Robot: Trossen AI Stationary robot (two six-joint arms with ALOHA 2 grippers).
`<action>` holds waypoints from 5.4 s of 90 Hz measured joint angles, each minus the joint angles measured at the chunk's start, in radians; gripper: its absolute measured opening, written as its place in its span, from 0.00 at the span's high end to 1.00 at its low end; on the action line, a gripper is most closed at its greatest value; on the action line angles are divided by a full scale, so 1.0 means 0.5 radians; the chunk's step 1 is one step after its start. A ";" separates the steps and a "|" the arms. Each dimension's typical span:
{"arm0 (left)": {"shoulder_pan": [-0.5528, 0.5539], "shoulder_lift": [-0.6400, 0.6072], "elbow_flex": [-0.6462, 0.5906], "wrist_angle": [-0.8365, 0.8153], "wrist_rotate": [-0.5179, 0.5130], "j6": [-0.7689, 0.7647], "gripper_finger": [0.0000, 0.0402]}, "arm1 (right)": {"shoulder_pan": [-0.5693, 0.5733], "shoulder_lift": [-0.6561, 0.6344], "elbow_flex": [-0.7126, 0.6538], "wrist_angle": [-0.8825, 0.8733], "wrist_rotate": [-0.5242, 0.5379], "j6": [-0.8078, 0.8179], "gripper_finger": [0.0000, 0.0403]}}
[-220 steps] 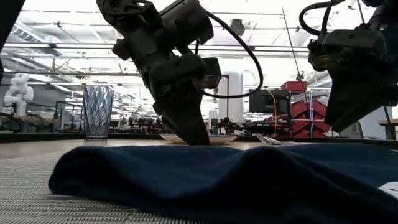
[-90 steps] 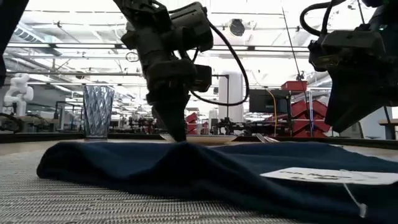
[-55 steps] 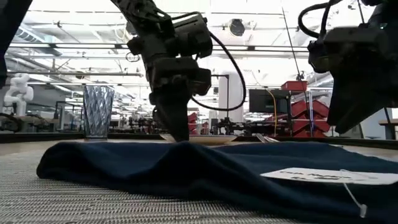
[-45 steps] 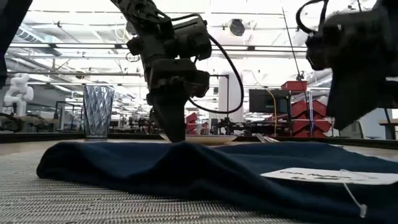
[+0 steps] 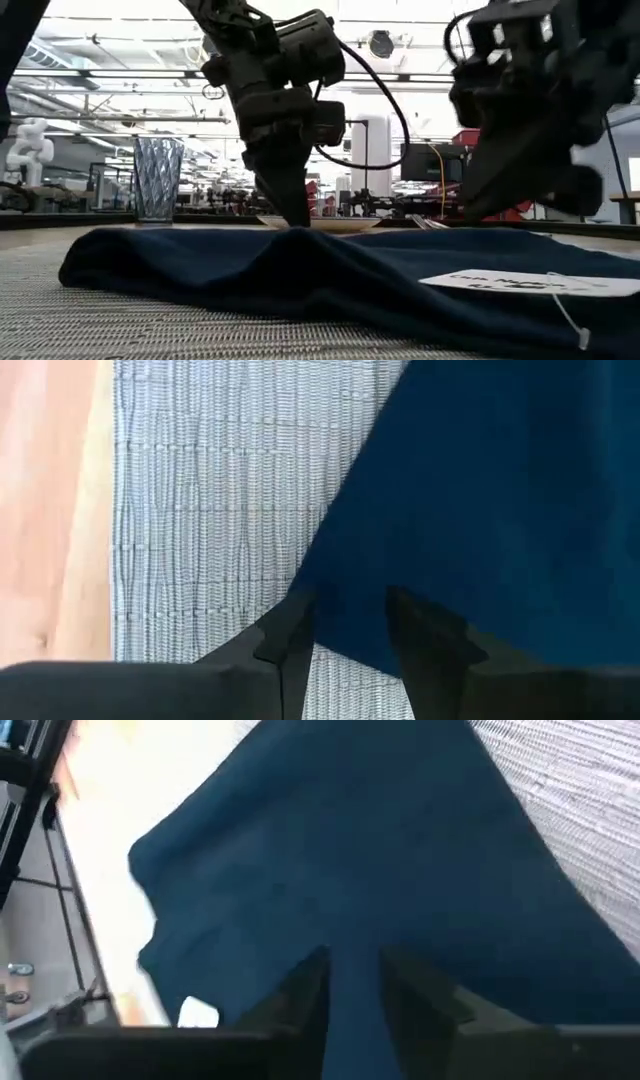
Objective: Set table place
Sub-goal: Fold the blue table napkin
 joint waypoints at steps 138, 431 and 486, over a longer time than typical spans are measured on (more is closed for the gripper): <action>0.011 0.149 -0.003 0.172 0.079 0.141 0.72 | 0.178 0.407 0.269 0.193 -0.538 0.085 1.00; -0.638 -0.392 -0.585 -0.358 -0.154 -0.404 0.72 | 0.453 0.063 0.308 -0.833 -0.199 0.865 1.00; -0.464 -0.752 -0.599 -0.003 -0.257 -0.747 0.72 | 0.286 0.063 0.308 -0.263 0.092 0.248 1.00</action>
